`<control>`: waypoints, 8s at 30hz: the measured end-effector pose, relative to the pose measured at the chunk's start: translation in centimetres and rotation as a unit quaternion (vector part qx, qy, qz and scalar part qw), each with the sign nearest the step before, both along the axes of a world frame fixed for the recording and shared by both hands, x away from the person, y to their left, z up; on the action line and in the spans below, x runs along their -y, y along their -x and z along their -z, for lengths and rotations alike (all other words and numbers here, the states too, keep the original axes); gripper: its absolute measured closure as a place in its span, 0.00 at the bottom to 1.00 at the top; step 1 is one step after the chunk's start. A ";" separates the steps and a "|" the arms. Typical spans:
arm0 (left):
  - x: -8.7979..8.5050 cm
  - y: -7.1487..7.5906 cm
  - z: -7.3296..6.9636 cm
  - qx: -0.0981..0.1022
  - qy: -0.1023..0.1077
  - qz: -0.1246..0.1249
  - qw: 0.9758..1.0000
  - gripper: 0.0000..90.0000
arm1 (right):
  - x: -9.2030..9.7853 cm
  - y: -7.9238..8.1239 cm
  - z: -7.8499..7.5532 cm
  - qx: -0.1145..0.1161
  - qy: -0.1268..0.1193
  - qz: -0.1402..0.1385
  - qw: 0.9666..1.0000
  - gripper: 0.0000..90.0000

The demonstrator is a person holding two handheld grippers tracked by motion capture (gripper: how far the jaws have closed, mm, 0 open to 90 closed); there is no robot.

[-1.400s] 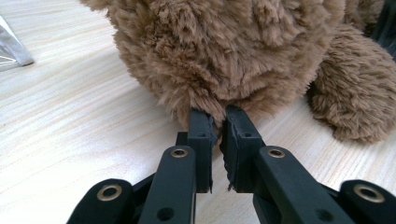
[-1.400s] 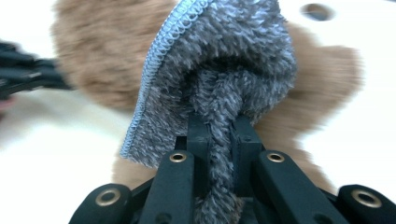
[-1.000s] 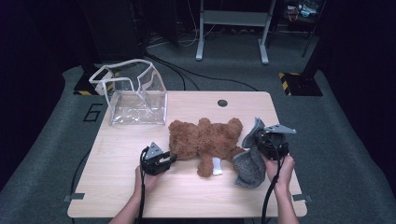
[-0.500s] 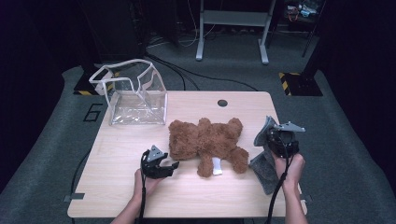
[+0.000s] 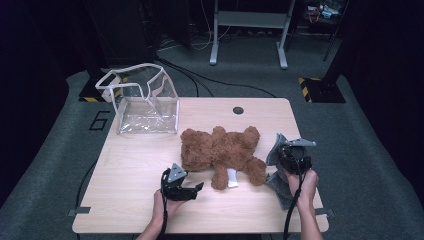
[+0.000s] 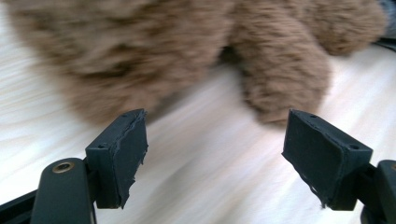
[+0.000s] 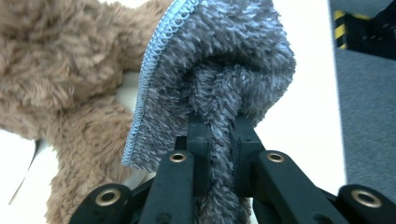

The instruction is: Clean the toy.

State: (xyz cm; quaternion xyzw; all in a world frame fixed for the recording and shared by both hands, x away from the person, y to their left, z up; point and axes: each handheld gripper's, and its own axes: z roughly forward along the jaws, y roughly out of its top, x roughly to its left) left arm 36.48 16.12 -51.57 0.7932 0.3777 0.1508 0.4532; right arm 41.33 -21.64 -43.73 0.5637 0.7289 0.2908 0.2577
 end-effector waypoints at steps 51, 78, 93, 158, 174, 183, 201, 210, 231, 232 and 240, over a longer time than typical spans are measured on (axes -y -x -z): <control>7.4 -3.5 -1.8 0.020 -0.019 0.034 0.999 0.81 | 0.0 -0.5 3.1 -0.048 -0.021 0.006 0.999 0.89; 6.6 -3.5 -12.1 0.126 0.034 0.088 0.988 0.82 | 0.4 -0.5 2.0 -0.034 -0.023 0.017 0.999 0.89; 4.5 -7.1 -7.8 0.077 0.004 0.031 0.997 0.74 | -0.3 -0.7 2.8 -0.048 -0.023 0.014 0.998 0.89; 2.7 -9.1 -4.9 0.065 -0.026 -0.011 0.998 0.58 | -5.9 -0.8 -3.5 0.011 -0.047 -0.090 0.995 0.89; 1.2 -7.4 -6.2 0.078 -0.030 -0.007 0.996 0.38 | -12.8 -5.3 -3.6 0.001 -0.022 -0.130 0.991 0.75; -1.3 -6.6 -3.3 0.012 -0.055 -0.015 0.998 0.35 | -10.5 -2.7 -3.4 -0.034 0.048 -0.145 0.988 0.71; -2.6 -7.3 0.6 -0.046 -0.023 -0.046 0.998 0.81 | -14.3 -3.7 -8.1 0.072 -0.075 -0.179 0.978 0.89; -1.8 -7.4 1.0 -0.045 -0.034 -0.049 0.997 0.64 | -17.4 -5.8 -8.8 0.122 -0.114 -0.179 0.970 0.89; -2.5 -7.7 1.2 -0.051 -0.024 -0.053 0.997 0.94 | -16.1 -4.1 -6.1 -0.068 0.063 -0.203 0.975 0.38; -2.5 -7.7 1.2 -0.051 -0.024 -0.053 0.997 0.94 | -16.1 -3.9 -5.3 -0.086 0.074 -0.183 0.977 0.43; -2.3 -7.8 1.2 -0.044 -0.027 -0.055 0.997 0.97 | -15.0 -3.8 -4.7 -0.009 0.018 -0.163 0.986 0.89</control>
